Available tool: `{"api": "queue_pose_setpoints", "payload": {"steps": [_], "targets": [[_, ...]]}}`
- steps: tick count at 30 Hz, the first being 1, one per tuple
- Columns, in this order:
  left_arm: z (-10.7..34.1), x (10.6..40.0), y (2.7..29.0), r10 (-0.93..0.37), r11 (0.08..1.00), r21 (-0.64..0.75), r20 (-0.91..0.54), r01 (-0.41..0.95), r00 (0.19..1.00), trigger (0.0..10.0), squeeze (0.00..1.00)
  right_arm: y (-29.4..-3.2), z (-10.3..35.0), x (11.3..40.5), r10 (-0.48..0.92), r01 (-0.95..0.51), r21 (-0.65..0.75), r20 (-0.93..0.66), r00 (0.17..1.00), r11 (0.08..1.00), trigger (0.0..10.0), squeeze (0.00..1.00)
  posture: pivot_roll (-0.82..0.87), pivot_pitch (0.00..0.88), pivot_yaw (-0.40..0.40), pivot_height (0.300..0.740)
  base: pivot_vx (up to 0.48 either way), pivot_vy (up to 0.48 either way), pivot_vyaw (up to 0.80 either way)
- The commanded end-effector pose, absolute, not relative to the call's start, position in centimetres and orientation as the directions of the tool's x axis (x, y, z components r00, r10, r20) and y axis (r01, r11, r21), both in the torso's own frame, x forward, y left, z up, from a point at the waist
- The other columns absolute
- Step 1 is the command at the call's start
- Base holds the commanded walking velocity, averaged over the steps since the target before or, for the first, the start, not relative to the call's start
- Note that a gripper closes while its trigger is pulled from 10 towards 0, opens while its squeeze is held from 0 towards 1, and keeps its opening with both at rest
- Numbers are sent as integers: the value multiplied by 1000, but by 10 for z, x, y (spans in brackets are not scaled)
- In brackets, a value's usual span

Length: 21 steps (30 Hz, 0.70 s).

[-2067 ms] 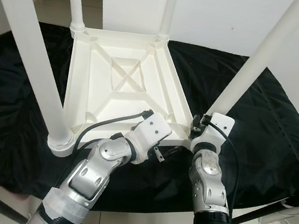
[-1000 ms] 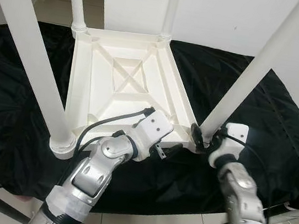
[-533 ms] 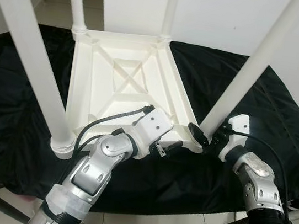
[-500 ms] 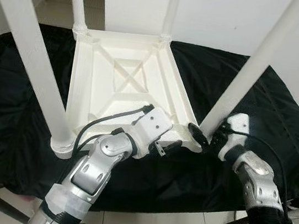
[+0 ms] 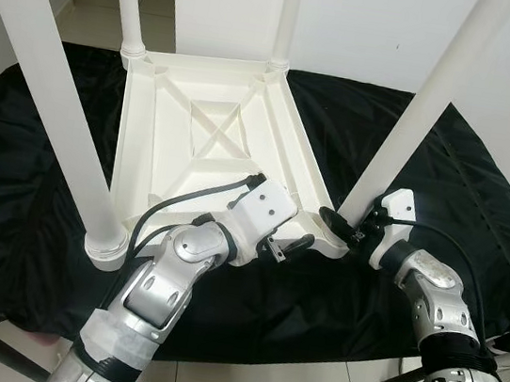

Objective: Building children table

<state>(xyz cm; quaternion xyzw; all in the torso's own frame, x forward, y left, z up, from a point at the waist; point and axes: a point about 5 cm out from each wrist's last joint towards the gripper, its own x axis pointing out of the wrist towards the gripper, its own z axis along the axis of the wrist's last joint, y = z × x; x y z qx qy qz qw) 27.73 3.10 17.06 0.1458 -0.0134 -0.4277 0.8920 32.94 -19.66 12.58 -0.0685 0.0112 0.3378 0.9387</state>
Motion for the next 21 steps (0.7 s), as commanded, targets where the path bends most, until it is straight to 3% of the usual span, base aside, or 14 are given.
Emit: {"api": "queue_pose_setpoints", "payload": {"steps": [1,4,11,18,20,21], "targets": [[170,281,33,-723,643,277,-86,713,686,10000,0,-196,115,326,637,-647,-100,-114,762,756,10000,0,-69,0,-16,740,0,0,0],[170,282,33,-723,643,278,-87,713,686,10000,0,-196,115,326,602,-610,-95,-102,792,787,10000,0,-69,0,-16,740,0,0,0],[170,281,33,-721,646,274,-87,712,688,10000,0,-189,106,325,370,-373,-46,-65,927,927,10000,0,-67,0,-13,740,0,0,0],[169,281,34,-724,641,278,-92,716,683,10000,0,-155,106,319,193,-193,2,-23,981,981,10000,0,-77,0,-3,740,0,0,0],[169,282,34,-728,637,277,-93,720,680,10000,0,-129,107,312,-10,11,57,-21,1000,998,10000,0,-81,0,0,740,0,0,0],[169,282,34,-728,637,277,-93,720,680,10000,0,-129,107,312,-10,11,57,-21,1000,998,10000,0,-81,0,0,740,0,0,0]]}}
